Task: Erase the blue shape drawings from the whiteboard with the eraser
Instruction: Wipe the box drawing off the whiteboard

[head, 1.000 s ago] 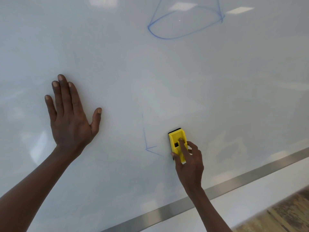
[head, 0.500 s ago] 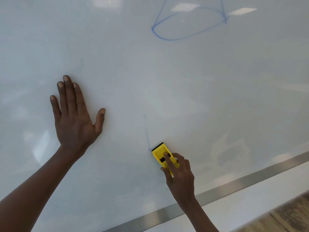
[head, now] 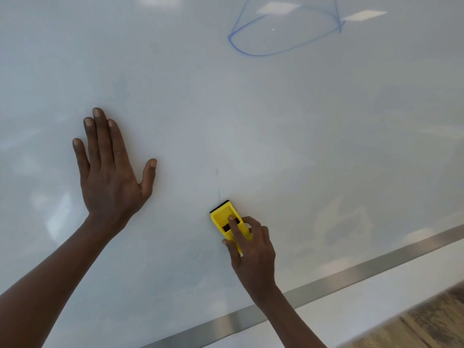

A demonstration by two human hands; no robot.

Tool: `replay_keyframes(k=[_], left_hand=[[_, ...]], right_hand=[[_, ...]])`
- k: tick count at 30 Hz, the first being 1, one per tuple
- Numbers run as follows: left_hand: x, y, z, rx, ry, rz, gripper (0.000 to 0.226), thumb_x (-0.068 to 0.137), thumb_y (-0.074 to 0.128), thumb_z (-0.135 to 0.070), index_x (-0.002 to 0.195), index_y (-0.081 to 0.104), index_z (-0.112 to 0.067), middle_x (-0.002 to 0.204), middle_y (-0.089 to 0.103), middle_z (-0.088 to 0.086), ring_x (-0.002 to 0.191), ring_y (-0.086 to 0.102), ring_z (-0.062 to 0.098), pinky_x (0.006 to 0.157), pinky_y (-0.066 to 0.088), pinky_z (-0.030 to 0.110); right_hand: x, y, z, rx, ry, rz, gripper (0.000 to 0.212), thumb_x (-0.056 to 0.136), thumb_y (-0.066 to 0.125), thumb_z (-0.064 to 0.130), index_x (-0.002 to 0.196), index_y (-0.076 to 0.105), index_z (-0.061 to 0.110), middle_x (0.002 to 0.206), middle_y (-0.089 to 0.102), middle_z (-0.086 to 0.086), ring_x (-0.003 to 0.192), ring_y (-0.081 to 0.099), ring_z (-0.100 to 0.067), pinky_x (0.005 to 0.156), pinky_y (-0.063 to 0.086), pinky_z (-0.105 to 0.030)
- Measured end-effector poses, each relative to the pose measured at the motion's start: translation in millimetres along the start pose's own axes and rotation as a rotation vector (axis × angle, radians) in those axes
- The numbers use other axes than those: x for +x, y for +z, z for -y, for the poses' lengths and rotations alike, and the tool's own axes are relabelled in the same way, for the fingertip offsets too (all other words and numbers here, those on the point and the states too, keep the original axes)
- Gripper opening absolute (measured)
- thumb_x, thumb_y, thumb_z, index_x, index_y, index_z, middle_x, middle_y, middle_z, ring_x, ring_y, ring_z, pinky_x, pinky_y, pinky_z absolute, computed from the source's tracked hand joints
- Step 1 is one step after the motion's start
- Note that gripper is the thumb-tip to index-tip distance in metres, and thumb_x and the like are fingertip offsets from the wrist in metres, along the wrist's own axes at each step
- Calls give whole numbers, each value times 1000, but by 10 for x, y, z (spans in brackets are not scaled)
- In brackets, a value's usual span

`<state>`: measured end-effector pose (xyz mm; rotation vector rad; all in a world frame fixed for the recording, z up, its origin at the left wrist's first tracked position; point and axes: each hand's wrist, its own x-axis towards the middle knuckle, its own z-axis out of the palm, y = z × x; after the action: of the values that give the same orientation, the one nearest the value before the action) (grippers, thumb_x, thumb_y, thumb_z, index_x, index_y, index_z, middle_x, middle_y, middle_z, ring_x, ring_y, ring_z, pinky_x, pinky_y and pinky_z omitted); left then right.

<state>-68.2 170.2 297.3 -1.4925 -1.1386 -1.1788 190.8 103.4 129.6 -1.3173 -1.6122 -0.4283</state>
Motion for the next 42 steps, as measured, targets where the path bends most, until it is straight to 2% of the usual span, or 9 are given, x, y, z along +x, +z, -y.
replay_keyframes(k=[5,8,13,19,23,28,34,42], left_hand=[[2,1,5,-11,-13,14,84,109,44,-49,165,11,4,172,10,27,162,-5,25,132,-3,46],[-2,6,5,1,-6,8,84,109,44,-49,165,10,3,172,9,25,163,-8,24,132,-2,47],[-4,20,16,2,-12,5,84,109,44,-48,165,10,3,172,10,26,163,-8,23,132,-2,46],[-18,23,17,1,-11,-1,84,109,45,-48,165,11,4,172,7,23,163,-5,25,132,-1,47],[-19,26,15,-8,-11,3,84,109,45,-48,165,12,4,173,5,21,163,-6,25,132,-2,47],[-9,27,6,-5,-20,6,83,109,42,-49,165,11,3,173,7,22,163,-8,24,132,-2,46],[-17,47,19,-1,-13,0,84,108,43,-50,166,9,1,173,4,19,164,-5,25,132,0,47],[-21,35,11,6,-14,6,84,109,43,-50,166,10,2,173,2,17,164,-5,25,132,0,47]], right_hand=[[-278,40,-155,-47,-81,110,36,97,58,28,133,58,28,127,55,-7,87,50,-28,68,48,-37],[-348,-24,-372,-36,3,73,38,93,62,22,131,62,24,129,56,-9,93,51,-29,74,51,-38],[-157,-122,-438,-27,164,-4,41,93,63,27,134,59,26,130,56,-4,96,48,-24,66,49,-29],[-69,-54,-127,-33,31,33,37,95,63,33,132,60,27,128,56,-4,91,49,-25,68,47,-33],[-173,-38,-136,-69,-20,93,37,94,63,27,130,61,26,126,57,-6,88,50,-27,64,50,-37],[-144,-96,-225,-40,75,58,44,90,70,27,133,60,24,124,59,-8,90,51,-26,64,52,-37],[410,-200,34,-39,44,-66,41,98,57,39,137,56,26,127,54,-5,94,50,-25,69,45,-31],[323,-139,165,-36,-44,12,38,99,53,40,136,55,29,124,54,-6,89,49,-25,65,48,-35]])
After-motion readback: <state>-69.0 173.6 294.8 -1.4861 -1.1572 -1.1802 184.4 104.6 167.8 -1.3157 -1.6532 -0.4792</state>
